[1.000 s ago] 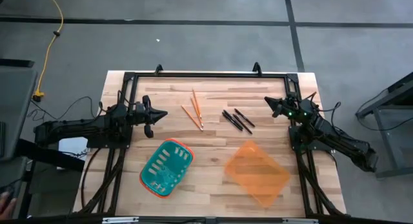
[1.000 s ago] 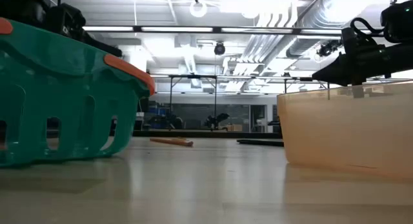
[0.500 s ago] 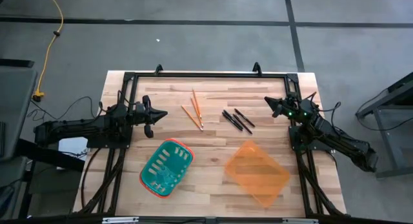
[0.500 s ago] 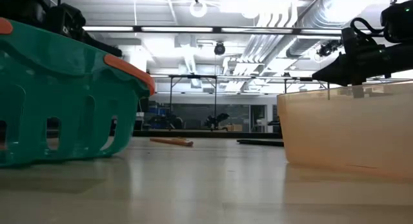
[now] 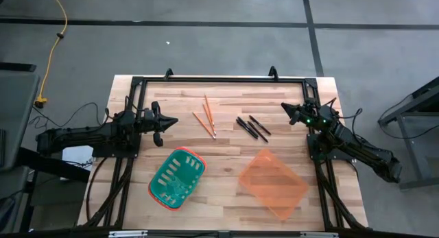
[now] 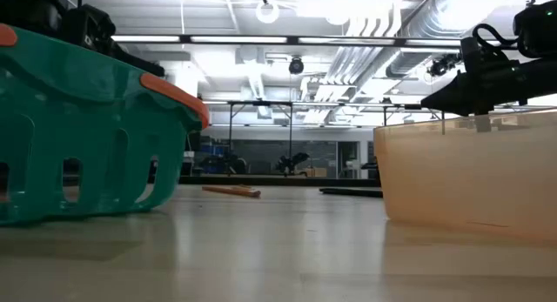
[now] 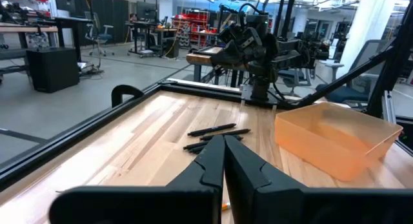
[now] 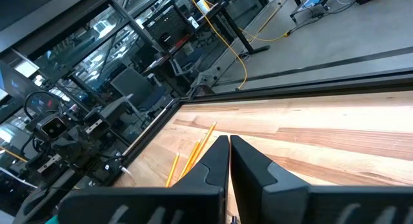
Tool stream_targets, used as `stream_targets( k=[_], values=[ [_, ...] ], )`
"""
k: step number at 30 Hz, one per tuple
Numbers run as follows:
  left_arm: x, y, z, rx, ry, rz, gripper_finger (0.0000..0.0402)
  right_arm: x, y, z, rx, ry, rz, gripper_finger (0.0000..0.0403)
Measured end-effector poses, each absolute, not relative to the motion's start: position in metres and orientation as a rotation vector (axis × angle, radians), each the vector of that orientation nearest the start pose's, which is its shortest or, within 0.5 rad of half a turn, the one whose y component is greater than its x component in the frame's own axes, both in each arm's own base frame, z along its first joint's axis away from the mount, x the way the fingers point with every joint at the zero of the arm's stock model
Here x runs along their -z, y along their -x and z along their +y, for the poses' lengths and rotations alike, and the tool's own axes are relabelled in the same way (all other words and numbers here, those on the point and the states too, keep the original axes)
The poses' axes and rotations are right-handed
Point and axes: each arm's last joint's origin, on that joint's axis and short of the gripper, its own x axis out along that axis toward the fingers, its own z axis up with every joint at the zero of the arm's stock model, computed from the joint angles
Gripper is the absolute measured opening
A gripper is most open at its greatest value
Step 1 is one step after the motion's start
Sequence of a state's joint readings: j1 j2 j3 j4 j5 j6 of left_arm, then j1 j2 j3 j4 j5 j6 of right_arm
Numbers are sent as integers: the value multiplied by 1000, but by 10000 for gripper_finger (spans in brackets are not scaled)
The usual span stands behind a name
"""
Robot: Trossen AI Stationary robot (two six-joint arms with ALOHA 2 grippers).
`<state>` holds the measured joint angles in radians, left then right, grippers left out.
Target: Sort pens & pencils
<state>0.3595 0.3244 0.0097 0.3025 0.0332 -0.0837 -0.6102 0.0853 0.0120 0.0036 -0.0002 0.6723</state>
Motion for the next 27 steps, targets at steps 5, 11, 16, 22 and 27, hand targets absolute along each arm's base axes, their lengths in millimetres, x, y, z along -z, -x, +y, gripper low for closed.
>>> stream_targets(
  k=[5,11,16,22,27],
  values=[
    [-168,-111,41,-326,86,-2,1,-161,-84,-59,610,-672,-140,6],
    [-168,-111,41,-327,86,-2,1,-161,-84,-59,610,-672,-140,6],
    [-168,-111,41,-327,86,-2,1,-161,-84,-59,610,-672,-139,6],
    [-168,-111,41,-327,85,-2,1,-161,-84,-59,610,-672,-140,6],
    [-173,-111,41,-320,217,-80,1,-161,-84,-59,610,-672,-140,6]
  ],
)
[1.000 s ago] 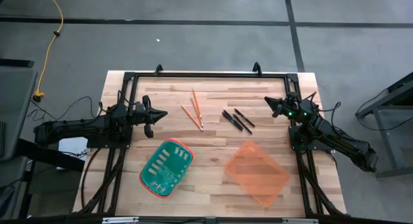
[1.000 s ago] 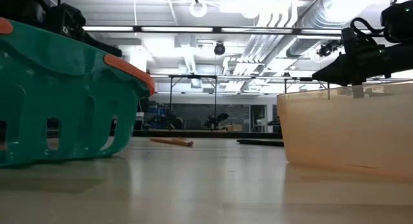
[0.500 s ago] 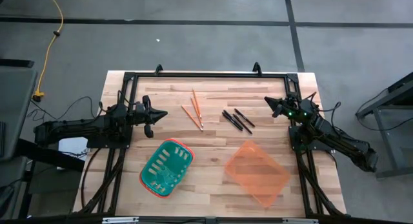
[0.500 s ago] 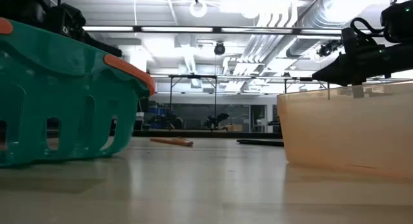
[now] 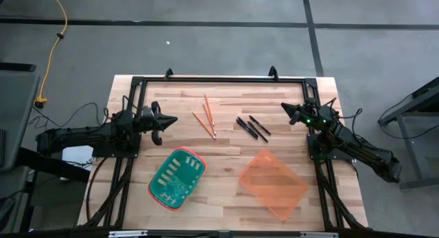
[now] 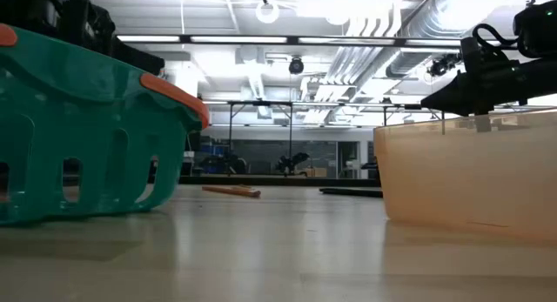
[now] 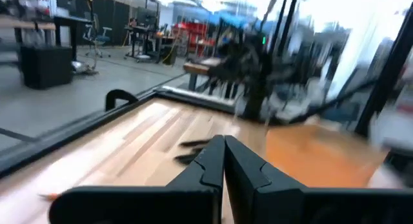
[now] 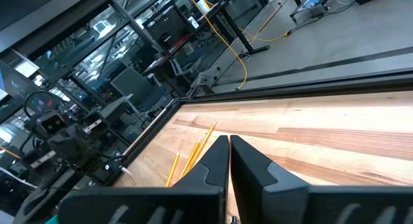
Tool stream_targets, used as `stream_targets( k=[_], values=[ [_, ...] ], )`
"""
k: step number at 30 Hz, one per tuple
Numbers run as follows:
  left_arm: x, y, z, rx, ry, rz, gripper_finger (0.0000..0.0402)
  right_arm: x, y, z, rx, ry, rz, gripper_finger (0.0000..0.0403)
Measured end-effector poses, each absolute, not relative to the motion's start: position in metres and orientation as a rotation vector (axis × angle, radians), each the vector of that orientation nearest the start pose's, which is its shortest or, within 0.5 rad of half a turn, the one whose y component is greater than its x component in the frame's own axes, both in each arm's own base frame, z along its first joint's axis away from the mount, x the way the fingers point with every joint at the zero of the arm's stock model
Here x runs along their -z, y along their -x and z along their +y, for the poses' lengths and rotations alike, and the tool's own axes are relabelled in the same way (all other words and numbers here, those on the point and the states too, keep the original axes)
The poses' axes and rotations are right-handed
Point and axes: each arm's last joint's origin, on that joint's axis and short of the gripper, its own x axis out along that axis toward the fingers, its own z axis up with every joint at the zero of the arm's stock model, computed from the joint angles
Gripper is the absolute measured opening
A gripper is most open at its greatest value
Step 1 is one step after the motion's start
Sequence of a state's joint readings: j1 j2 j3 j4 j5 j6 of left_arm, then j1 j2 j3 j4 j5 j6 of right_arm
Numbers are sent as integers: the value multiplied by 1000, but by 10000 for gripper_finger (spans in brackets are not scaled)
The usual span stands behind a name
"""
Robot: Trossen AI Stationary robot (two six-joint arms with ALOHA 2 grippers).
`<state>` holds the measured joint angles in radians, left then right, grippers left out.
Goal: Sort pens & pencils
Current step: Put the yellow pencil into the green bin
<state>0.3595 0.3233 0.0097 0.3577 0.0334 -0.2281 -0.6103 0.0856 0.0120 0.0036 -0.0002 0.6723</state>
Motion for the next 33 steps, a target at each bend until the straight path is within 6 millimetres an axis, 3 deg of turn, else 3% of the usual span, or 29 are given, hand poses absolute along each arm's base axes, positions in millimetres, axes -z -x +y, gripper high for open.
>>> stream_targets(
  k=[14,19,25,33],
  values=[
    [-182,-110,40,-302,273,-186,1,-161,-84,-59,610,-672,-139,7],
    [-187,-109,40,-278,407,-252,1,-161,-84,-59,610,-672,-140,6],
    [-192,-108,40,-257,448,-318,1,-161,-84,-59,610,-672,-140,6],
    [-195,-105,44,-432,463,-398,1,-161,-84,-59,610,-672,-140,7]
  ],
)
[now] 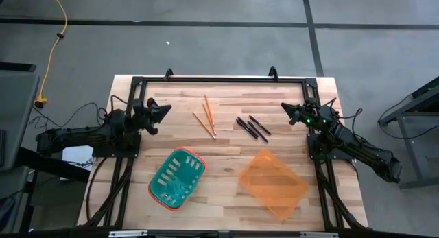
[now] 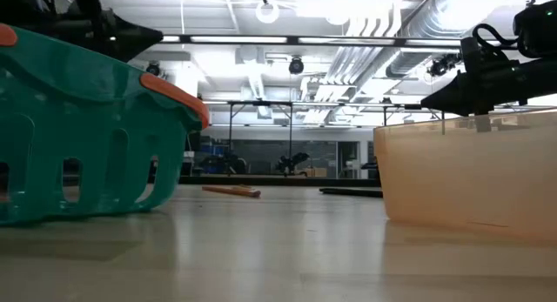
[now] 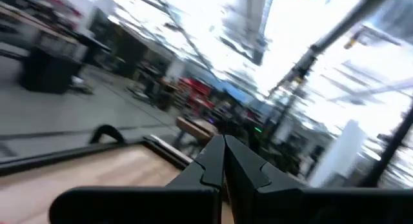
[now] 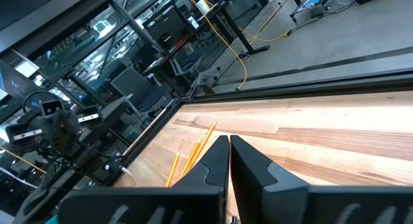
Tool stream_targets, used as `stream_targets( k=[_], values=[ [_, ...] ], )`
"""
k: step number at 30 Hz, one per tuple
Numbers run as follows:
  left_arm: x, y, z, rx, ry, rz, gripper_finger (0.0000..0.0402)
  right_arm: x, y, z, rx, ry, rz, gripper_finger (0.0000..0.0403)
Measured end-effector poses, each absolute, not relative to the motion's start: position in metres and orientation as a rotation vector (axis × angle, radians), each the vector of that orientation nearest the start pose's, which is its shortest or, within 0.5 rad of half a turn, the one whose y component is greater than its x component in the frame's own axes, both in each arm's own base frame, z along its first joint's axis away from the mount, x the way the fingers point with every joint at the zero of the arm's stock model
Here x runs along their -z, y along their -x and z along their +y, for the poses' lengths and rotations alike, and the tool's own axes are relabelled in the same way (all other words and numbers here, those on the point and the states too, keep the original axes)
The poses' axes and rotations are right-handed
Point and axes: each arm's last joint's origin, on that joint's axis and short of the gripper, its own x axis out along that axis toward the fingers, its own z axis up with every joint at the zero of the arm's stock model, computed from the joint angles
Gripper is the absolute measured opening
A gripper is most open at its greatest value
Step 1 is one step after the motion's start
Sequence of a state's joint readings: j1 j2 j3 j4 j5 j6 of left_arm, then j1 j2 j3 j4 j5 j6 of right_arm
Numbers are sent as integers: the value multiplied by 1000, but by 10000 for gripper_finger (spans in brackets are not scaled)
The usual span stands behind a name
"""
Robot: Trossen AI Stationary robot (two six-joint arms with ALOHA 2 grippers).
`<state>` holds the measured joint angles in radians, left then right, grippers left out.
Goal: Sort pens & pencils
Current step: Put the yellow pencil into the green bin
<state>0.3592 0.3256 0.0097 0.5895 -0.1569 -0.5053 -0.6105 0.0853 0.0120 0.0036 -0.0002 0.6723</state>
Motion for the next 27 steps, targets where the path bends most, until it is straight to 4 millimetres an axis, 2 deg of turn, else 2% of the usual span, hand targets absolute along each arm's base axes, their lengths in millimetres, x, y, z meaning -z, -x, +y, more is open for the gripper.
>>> stream_targets(
  k=[3,12,18,23,27],
  values=[
    [-193,-106,47,-519,475,-372,1,-161,-84,-59,610,-672,-140,6],
    [-199,-131,57,-626,525,-42,1,-161,-84,-59,610,-672,-140,7],
    [-198,-158,64,-559,545,123,1,-161,-84,-59,610,-672,-140,6],
    [-196,-183,73,-586,536,280,3,-161,-84,-59,610,-672,-140,6],
    [-192,-202,80,-605,533,384,27,-161,-84,-59,610,-672,-140,6]
  ],
)
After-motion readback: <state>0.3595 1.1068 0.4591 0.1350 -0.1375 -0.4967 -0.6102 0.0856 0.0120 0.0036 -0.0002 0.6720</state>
